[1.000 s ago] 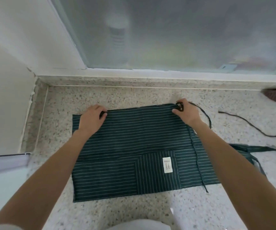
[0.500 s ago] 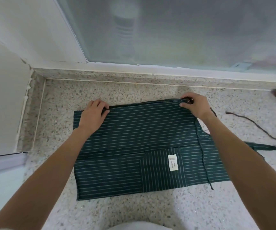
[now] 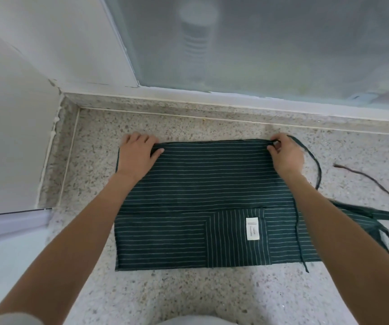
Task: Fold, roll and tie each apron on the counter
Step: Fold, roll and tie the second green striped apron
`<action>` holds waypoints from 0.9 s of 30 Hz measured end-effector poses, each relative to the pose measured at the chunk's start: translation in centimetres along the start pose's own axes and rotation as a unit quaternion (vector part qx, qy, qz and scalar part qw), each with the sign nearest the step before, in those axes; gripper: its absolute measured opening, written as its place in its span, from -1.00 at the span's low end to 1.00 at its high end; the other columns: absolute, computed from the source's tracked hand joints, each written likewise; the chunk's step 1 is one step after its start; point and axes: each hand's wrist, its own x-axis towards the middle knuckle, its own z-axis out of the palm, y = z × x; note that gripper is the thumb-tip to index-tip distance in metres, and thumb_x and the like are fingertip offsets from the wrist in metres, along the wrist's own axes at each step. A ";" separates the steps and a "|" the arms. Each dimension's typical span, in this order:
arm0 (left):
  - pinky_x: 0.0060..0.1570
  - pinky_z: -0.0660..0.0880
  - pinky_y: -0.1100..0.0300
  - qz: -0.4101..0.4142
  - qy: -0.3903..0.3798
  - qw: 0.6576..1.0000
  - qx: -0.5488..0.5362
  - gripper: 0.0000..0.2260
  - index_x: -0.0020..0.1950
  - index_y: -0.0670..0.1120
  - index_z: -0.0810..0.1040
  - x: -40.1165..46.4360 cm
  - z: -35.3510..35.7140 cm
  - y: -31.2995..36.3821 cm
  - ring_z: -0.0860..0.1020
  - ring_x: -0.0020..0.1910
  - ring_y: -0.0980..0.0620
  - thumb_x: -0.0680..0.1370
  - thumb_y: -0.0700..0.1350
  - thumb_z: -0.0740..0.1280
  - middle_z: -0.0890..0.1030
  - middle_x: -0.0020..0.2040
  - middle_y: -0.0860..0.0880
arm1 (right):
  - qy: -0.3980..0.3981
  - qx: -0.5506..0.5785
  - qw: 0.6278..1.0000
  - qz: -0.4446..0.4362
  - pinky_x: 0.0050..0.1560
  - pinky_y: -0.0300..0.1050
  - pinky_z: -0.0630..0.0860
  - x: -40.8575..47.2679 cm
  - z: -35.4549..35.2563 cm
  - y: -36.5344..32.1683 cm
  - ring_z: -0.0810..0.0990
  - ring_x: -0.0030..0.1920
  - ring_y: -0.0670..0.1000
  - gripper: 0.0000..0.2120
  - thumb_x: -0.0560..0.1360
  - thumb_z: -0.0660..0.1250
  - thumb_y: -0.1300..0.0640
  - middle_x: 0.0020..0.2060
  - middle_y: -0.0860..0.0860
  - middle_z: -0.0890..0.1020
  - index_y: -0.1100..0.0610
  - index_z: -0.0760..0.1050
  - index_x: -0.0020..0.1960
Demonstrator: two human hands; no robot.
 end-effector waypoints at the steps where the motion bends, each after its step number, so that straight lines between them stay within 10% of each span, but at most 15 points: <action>1: 0.10 0.27 -0.02 -0.004 0.044 0.999 -0.002 -0.81 0.08 -0.08 0.53 -0.4 0.4 0.1 0.45 0.06 -0.14 0.54 -0.01 0.30 0.57 0.02 -0.13 | 0.004 0.015 1.000 0.003 -0.22 -0.10 0.48 0.0 0.0 0.0 0.58 -0.08 0.10 -0.78 0.54 0.29 0.16 0.02 0.09 0.61 0.08 0.45 0.18; 8: 0.20 0.37 -0.04 0.071 0.076 0.985 -0.139 -0.81 0.12 -0.07 0.52 -2.2 0.3 8.7 0.42 0.21 -0.10 0.51 -0.15 0.31 0.51 0.17 -0.08 | 0.069 0.089 0.990 -0.087 0.18 -0.26 0.28 -5.4 -1.6 1.7 0.42 0.20 0.16 -0.71 0.51 0.28 0.28 0.18 0.17 0.47 0.19 0.45 0.22; 15: 0.44 -0.14 -0.20 0.219 -0.217 0.946 -0.099 -0.30 0.53 0.06 0.04 -5.9 2.6 21.9 -0.08 0.52 -0.04 0.50 0.31 0.17 -0.01 0.55 -0.04 | 0.134 0.016 0.990 0.035 0.17 0.17 0.40 -16.6 -2.0 11.3 0.44 0.15 0.24 -0.70 0.45 0.36 0.31 0.15 0.22 0.53 0.23 0.50 0.18; 19: 0.37 -0.28 -0.31 0.230 -0.243 0.942 -0.027 -0.13 0.53 0.12 -0.17 -7.0 3.9 22.4 -0.32 0.49 -0.02 0.40 0.42 0.20 -0.28 0.53 0.00 | 0.090 -0.033 0.993 0.074 0.20 0.22 0.35 -18.9 -2.8 16.7 0.42 0.17 0.33 -0.62 0.44 0.40 0.24 0.19 0.28 0.49 0.26 0.47 0.23; 27: 0.38 -0.22 -0.26 0.204 -0.227 0.952 -0.034 -0.25 0.46 0.15 0.16 -9.6 2.5 21.0 -0.06 0.51 -0.02 0.35 0.30 0.37 0.03 0.53 0.05 | 0.083 -0.046 0.995 -0.001 0.08 0.12 0.46 -20.4 -4.1 20.4 0.50 0.04 0.25 -0.77 0.47 0.36 0.22 0.04 0.20 0.56 0.21 0.53 0.12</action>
